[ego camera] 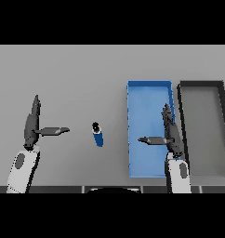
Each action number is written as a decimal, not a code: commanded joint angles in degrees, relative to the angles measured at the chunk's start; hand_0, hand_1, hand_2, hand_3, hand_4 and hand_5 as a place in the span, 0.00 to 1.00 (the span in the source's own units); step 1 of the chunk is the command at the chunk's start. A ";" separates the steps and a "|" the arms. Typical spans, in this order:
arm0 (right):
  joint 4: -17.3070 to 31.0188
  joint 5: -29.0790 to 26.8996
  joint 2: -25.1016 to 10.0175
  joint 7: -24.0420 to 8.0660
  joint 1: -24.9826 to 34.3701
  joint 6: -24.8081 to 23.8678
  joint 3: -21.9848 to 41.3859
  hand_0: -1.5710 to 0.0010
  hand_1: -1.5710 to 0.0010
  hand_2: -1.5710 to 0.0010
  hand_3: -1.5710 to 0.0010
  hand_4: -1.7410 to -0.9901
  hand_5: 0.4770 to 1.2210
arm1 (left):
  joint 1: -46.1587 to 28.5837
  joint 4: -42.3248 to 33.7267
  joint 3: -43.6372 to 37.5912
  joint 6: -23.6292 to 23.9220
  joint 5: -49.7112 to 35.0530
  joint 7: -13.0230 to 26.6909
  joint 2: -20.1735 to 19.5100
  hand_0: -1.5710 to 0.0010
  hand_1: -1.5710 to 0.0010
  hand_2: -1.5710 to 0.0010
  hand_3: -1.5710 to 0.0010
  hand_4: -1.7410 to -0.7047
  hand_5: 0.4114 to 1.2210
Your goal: Pick up the blue pipe and place it into the blue bin.
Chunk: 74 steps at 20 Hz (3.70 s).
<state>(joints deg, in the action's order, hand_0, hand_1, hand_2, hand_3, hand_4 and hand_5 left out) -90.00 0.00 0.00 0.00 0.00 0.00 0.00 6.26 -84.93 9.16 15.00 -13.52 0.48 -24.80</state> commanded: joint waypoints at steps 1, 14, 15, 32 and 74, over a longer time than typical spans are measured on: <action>0.12 -0.06 -0.05 -0.13 0.19 -0.05 -0.09 1.00 1.00 1.00 1.00 0.71 0.16 | 0.18 0.11 -0.01 0.05 0.01 -0.13 0.07 1.00 1.00 1.00 1.00 0.75 0.23; -3.12 11.76 -9.45 3.52 -1.09 2.98 5.83 1.00 1.00 1.00 1.00 0.74 0.15 | 1.62 2.29 4.93 -20.43 0.28 -7.92 -10.28 1.00 1.00 1.00 1.00 0.75 0.22; -3.72 11.55 -9.95 3.48 -1.09 3.08 5.51 1.00 1.00 1.00 1.00 0.74 0.14 | 0.58 1.12 5.22 -21.48 -0.06 -8.73 -10.91 1.00 1.00 1.00 1.00 0.75 0.22; -4.22 10.05 -8.88 2.52 -0.90 3.98 5.72 1.00 1.00 1.00 1.00 0.71 0.12 | -0.05 -8.70 21.68 -27.58 8.08 -1.36 -5.12 1.00 1.00 1.00 1.00 0.57 0.09; -3.72 11.16 -10.09 3.20 -1.43 3.65 5.05 1.00 1.00 1.00 1.00 0.82 0.12 | 9.40 -2.69 22.12 -23.43 9.07 -6.95 18.36 0.01 0.00 0.00 0.00 0.26 1.00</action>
<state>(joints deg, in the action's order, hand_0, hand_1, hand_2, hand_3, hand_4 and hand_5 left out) -93.71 11.16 -10.10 3.20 -1.46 3.66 5.05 15.65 -87.62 31.28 -8.52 -4.39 -6.54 -6.44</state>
